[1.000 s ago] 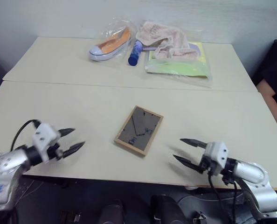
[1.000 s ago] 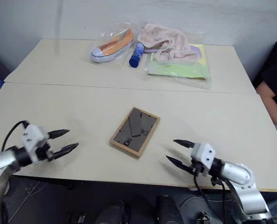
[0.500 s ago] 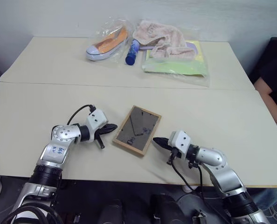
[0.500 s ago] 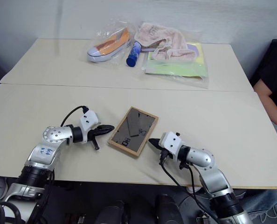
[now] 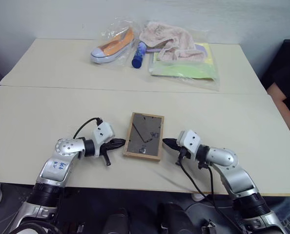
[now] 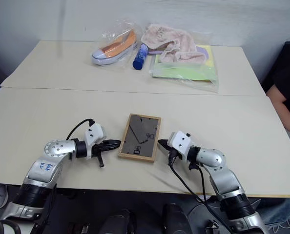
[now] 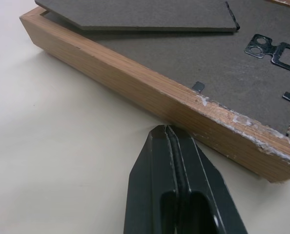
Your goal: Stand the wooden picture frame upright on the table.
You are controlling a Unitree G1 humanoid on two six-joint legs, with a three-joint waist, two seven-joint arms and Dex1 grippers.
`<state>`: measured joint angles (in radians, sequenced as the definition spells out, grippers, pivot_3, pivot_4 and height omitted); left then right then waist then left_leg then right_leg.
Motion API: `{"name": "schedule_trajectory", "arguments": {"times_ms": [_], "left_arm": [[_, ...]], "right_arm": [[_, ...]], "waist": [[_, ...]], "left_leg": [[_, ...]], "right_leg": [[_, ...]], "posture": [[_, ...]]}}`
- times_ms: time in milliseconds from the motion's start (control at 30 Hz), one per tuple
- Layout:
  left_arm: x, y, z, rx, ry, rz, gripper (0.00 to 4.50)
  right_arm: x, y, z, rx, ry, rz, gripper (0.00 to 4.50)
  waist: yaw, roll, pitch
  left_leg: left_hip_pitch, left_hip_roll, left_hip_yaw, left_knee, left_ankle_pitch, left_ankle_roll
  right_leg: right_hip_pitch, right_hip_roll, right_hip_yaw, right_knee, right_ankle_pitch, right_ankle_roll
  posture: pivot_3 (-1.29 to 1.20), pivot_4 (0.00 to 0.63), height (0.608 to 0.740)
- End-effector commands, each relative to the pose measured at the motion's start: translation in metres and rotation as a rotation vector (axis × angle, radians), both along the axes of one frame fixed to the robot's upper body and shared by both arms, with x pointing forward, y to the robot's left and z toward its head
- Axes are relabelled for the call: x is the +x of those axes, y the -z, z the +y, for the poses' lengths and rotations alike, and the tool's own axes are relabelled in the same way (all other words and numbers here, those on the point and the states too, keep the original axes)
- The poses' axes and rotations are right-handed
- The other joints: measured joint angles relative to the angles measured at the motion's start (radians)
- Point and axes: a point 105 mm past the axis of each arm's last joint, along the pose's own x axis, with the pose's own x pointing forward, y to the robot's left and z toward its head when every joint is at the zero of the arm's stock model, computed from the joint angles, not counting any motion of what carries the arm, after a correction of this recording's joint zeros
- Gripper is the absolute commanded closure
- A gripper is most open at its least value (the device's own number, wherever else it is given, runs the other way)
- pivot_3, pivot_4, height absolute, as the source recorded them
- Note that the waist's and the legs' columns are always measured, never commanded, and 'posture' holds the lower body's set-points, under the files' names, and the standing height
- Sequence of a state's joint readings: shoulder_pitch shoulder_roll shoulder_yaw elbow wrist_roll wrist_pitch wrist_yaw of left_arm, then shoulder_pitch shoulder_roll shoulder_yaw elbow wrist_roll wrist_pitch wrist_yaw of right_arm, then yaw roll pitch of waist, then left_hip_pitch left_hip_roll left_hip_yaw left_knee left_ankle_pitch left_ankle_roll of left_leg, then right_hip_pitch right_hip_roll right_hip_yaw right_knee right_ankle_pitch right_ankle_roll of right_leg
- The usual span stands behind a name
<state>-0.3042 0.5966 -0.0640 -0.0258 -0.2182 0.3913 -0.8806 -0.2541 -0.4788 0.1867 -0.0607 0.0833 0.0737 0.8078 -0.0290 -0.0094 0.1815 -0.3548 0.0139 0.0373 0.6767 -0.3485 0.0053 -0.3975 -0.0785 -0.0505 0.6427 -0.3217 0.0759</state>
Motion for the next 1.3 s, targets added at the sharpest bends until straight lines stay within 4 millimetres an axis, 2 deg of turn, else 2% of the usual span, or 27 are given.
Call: {"name": "schedule_trajectory", "arguments": {"times_ms": [33,100,167,267,333,400,467,533,667,900,1067,1300], "left_arm": [[-0.014,-0.008,0.022,-0.103,-0.077,0.185,3.91],[-0.02,-0.017,0.031,-0.162,-0.107,0.304,3.31],[-0.038,-0.024,0.036,-0.226,-0.087,0.56,2.72],[-0.048,-0.032,0.037,-0.24,-0.087,0.715,1.77],[-0.03,-0.025,0.039,-0.234,-0.236,0.898,1.15],[-0.02,-0.032,0.024,-0.272,-0.219,0.97,0.56],[-0.014,-0.037,0.011,-0.293,-0.184,0.968,0.56],[-0.008,-0.033,0.003,-0.287,-0.198,0.981,0.56],[-0.004,-0.024,-0.011,-0.253,-0.199,1.014,0.56],[0.0,-0.024,-0.035,-0.291,-0.149,1.057,0.56],[0.001,-0.022,-0.041,-0.317,-0.147,1.073,0.56],[0.005,-0.025,-0.039,-0.381,-0.161,1.083,2.63]], "right_arm": [[-0.004,-0.02,-0.011,0.004,-0.014,-0.043,4.5],[-0.007,-0.023,-0.017,-0.019,-0.025,-0.043,4.5],[-0.013,-0.025,-0.019,-0.051,-0.057,-0.02,4.5],[-0.018,-0.025,-0.018,-0.069,-0.085,0.004,4.5],[-0.023,-0.019,-0.012,-0.094,-0.107,0.044,4.5],[-0.024,-0.017,-0.007,-0.093,-0.108,0.073,4.5],[-0.025,-0.016,-0.004,-0.095,-0.109,0.087,4.5],[-0.026,-0.015,-0.002,-0.098,-0.106,0.103,4.5],[-0.023,-0.017,0.004,-0.091,-0.107,0.096,4.5],[-0.022,-0.018,0.011,-0.088,-0.116,0.088,4.5],[-0.022,-0.018,0.013,-0.087,-0.117,0.086,4.5],[-0.022,-0.016,0.007,-0.09,-0.099,0.088,4.5]], "waist": [[-0.003,0.0,0.0],[0.0,0.0,0.0],[0.001,0.0,0.0],[0.002,0.0,0.0],[0.013,0.0,0.0],[0.024,0.0,0.0],[0.027,0.0,0.0],[0.027,0.0,0.0],[0.026,0.0,0.0],[0.031,0.0,0.0],[0.032,0.0,0.0],[0.029,0.0,0.0]], "left_leg": [[0.0,0.0,0.0,0.0,0.0,0.0],[0.0,0.001,0.0,0.0,0.0,0.0],[0.0,0.001,-0.001,0.0,0.0,0.0],[0.0,0.0,-0.001,0.0,0.0,0.0],[0.0,0.0,-0.002,0.001,-0.001,0.001],[-0.001,-0.001,-0.003,0.003,-0.001,0.001],[-0.002,-0.002,-0.003,0.004,-0.001,0.002],[-0.003,-0.002,-0.003,0.004,-0.002,0.002],[-0.004,-0.002,-0.002,0.005,-0.002,0.001],[-0.002,-0.002,-0.002,0.006,-0.001,0.0],[-0.002,-0.003,-0.003,0.006,-0.001,0.0],[-0.002,-0.003,-0.003,0.006,-0.001,0.0]], "right_leg": [[0.0,0.0,0.0,0.0,0.0,0.0],[0.0,0.0,0.0,0.0,0.0,0.0],[0.0,0.0,0.0,0.0,0.0,0.0],[0.001,0.0,0.0,0.0,0.0,0.0],[0.001,0.0,0.0,-0.001,0.0,0.0],[0.001,0.0,0.0,0.0,0.0,0.0],[0.001,0.0,0.0,0.001,0.0,0.0],[0.0,0.0,0.001,0.0,0.0,0.0],[-0.001,0.0,0.001,0.0,0.0,0.0],[0.0,0.0,0.001,0.001,0.0,0.0],[0.001,0.0,0.0,0.001,0.0,0.001],[0.0,0.0,0.0,0.001,0.0,0.001]], "posture": [[0.0,0.15,0.74],[0.0,0.15,0.74],[0.0,0.15,0.74],[0.0,0.15,0.74],[0.0,0.15,0.74],[0.0,0.15,0.74],[0.0,0.15,0.74],[0.0,0.15,0.74],[0.0,0.15,0.74],[0.0,0.15,0.74],[0.0,0.15,0.74],[0.0,0.15,0.74]]}}
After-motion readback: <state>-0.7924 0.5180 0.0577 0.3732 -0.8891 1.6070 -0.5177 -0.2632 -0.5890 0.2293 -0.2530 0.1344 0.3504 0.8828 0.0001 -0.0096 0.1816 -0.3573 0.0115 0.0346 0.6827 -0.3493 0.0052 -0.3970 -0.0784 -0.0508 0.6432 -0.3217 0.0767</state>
